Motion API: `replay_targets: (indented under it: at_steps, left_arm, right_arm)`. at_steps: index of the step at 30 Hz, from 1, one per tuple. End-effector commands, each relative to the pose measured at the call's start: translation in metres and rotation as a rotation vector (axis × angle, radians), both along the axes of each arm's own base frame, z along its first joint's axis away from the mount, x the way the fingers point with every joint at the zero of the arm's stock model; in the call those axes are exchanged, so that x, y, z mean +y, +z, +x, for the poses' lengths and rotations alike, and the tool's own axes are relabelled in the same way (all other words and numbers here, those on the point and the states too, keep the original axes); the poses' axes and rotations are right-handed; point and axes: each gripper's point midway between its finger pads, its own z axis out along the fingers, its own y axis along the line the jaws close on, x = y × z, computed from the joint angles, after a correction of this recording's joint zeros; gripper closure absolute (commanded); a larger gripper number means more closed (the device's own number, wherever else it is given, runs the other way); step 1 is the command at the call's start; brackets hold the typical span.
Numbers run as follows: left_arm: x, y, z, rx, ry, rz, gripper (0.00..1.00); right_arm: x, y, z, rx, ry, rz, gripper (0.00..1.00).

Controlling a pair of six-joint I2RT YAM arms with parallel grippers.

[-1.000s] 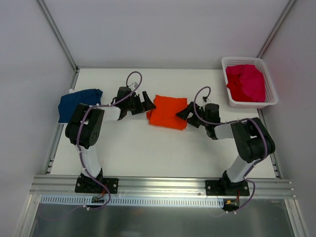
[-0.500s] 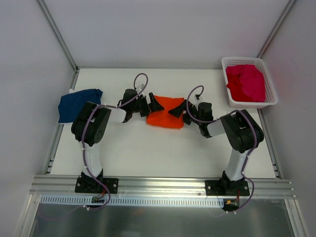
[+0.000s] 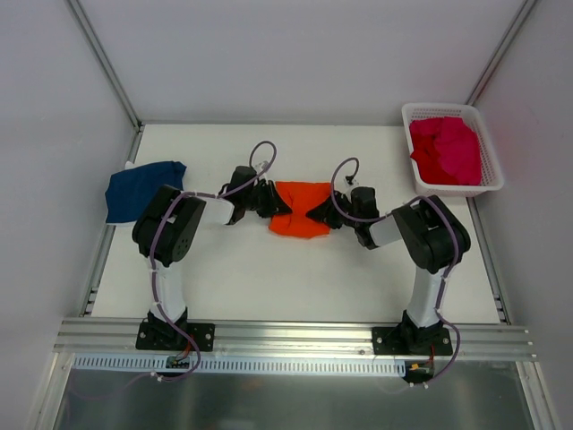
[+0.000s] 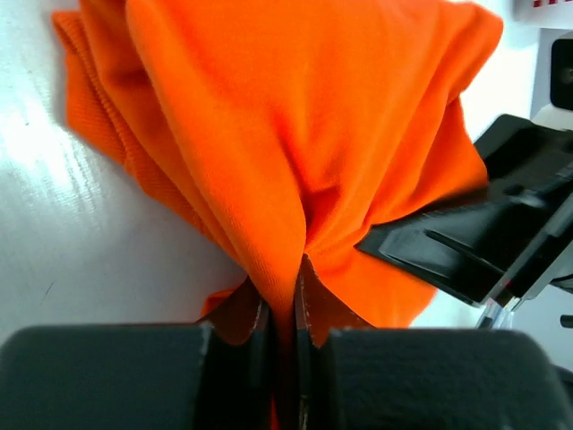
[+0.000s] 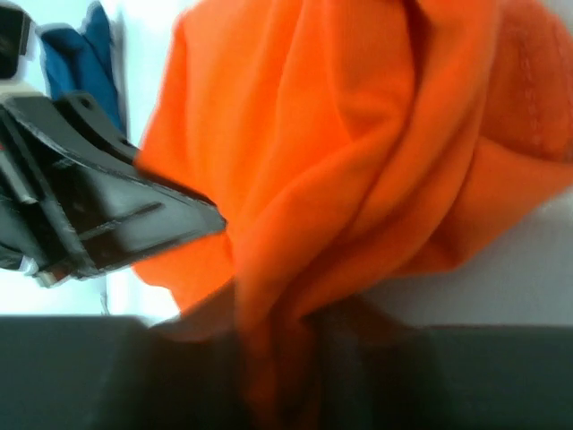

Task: Fold and stack the t-shirts
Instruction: Neatly place the folded tshirt to the corner

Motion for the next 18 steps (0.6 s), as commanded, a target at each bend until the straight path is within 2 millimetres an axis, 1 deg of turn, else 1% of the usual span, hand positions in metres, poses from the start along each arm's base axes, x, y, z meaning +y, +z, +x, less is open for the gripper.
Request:
replay_targets:
  at_steps: [1, 2, 3, 4, 5, 6, 7, 8, 9, 10, 11, 12, 13, 14, 15, 16, 17, 18]
  left_arm:
    - [0.007, 0.009, 0.006, -0.028, 0.021, 0.084, 1.0]
    - [0.01, 0.005, 0.005, -0.01, 0.028, 0.104, 1.0]
    - [0.012, 0.004, 0.006, -0.01, 0.034, 0.117, 1.0]
    - [0.014, 0.003, 0.007, -0.01, 0.039, 0.134, 1.0]
    - [0.019, 0.003, 0.012, -0.019, 0.069, 0.161, 1.0]
    - [0.025, 0.0, 0.01, -0.007, 0.081, 0.197, 1.0]
    - [0.03, 0.0, 0.011, -0.011, 0.098, 0.221, 1.0]
    - [0.04, 0.005, 0.018, -0.037, 0.149, 0.264, 1.0]
    - [0.048, 0.004, 0.016, -0.027, 0.172, 0.303, 1.0]
    - [0.055, 0.012, 0.019, -0.049, 0.19, 0.328, 1.0]
    - [0.065, 0.014, 0.023, -0.065, 0.236, 0.379, 1.0]
    - [0.074, 0.012, 0.018, -0.047, 0.244, 0.428, 1.0]
    - [0.079, 0.024, 0.021, -0.066, 0.263, 0.442, 1.0]
    - [0.087, 0.028, 0.023, -0.077, 0.291, 0.471, 1.0]
    - [0.102, 0.029, 0.021, -0.075, 0.325, 0.532, 1.0]
    - [0.108, 0.043, 0.024, -0.099, 0.351, 0.542, 1.0]
    - [0.116, 0.048, 0.025, -0.106, 0.375, 0.563, 1.0]
    - [0.127, 0.054, 0.028, -0.125, 0.4, 0.599, 1.0]
  right_arm:
    - [0.013, -0.01, -0.006, 0.041, 0.047, -0.01, 0.84]
    - [0.014, -0.012, -0.007, 0.046, 0.049, -0.013, 0.95]
    - [0.016, -0.014, -0.008, 0.053, 0.053, -0.019, 1.0]
    - [0.018, -0.013, -0.006, 0.048, 0.058, -0.019, 1.0]
    - [0.019, -0.014, -0.006, 0.048, 0.062, -0.023, 1.0]
    - [0.023, -0.016, -0.008, 0.054, 0.074, -0.025, 1.0]
    - [0.027, -0.015, -0.007, 0.051, 0.083, -0.023, 1.0]
    - [0.037, -0.008, -0.004, 0.033, 0.101, -0.014, 1.0]
    - [0.041, -0.008, -0.004, 0.041, 0.108, -0.02, 1.0]
    - [0.048, -0.003, -0.003, 0.033, 0.121, -0.02, 1.0]
    - [0.062, 0.01, 0.002, -0.004, 0.147, -0.014, 1.0]
    - [0.067, 0.01, 0.001, 0.012, 0.158, -0.037, 1.0]
    - [0.074, 0.016, 0.002, 0.0, 0.172, -0.044, 1.0]
    - [0.089, 0.038, 0.013, -0.048, 0.187, -0.032, 1.0]
    - [0.1, 0.039, 0.006, -0.043, 0.219, -0.061, 1.0]
    - [0.108, 0.045, 0.007, -0.051, 0.234, -0.067, 1.0]
    - [0.129, 0.069, 0.012, -0.102, 0.262, -0.049, 1.0]
    - [0.134, 0.069, 0.01, -0.091, 0.28, -0.072, 1.0]
